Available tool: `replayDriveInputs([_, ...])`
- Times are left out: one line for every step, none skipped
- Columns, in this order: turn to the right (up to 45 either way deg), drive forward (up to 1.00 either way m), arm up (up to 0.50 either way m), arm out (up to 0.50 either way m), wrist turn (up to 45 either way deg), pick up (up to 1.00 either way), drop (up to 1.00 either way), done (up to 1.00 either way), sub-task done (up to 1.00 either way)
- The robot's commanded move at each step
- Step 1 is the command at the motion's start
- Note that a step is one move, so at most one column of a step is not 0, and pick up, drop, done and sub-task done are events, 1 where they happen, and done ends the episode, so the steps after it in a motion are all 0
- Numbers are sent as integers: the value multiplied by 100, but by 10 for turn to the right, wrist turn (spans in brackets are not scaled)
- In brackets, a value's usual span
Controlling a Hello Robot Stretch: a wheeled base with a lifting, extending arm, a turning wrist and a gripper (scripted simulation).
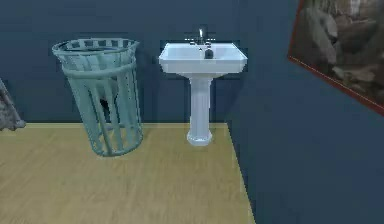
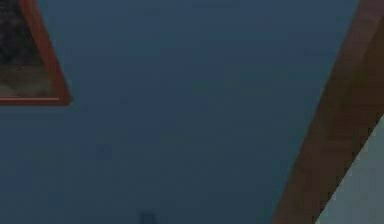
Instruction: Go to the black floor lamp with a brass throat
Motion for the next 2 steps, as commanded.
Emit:
replayDriveInputs([-450, 0, 0, 0, 0, 0, 0, 0, 0])
replayDriveInputs([-450, 0, 0, 0, 0, 0, 0, 0, 0])
